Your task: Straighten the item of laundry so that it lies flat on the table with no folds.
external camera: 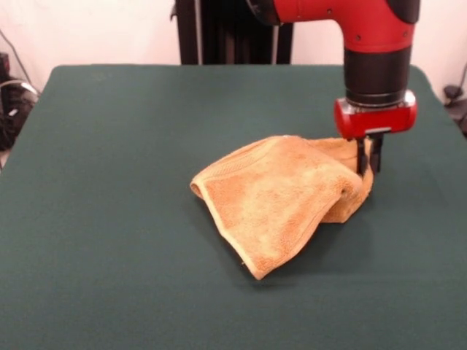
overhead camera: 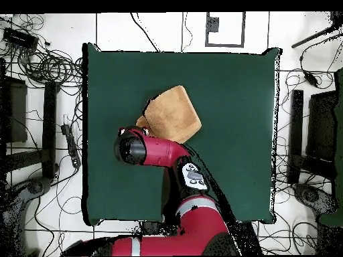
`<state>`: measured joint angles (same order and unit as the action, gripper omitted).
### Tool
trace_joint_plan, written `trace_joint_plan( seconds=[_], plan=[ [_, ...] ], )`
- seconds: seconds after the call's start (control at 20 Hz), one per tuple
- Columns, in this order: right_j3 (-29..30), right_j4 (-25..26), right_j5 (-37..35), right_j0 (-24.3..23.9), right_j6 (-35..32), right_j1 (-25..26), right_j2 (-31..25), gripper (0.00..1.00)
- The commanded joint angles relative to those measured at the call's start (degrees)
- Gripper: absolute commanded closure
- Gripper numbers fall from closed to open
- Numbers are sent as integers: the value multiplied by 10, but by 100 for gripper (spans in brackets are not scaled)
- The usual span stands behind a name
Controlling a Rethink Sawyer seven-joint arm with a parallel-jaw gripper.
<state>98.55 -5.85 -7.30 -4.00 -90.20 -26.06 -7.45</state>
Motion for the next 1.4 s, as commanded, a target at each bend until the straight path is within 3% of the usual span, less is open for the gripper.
trace_joint_plan(
  seconds=[0.05, 1.4],
  plan=[
    [35, -54, 21, 24, -170, 7, -87, 100],
    [40, -107, 29, 40, -170, -7, -118, 100]
  ],
)
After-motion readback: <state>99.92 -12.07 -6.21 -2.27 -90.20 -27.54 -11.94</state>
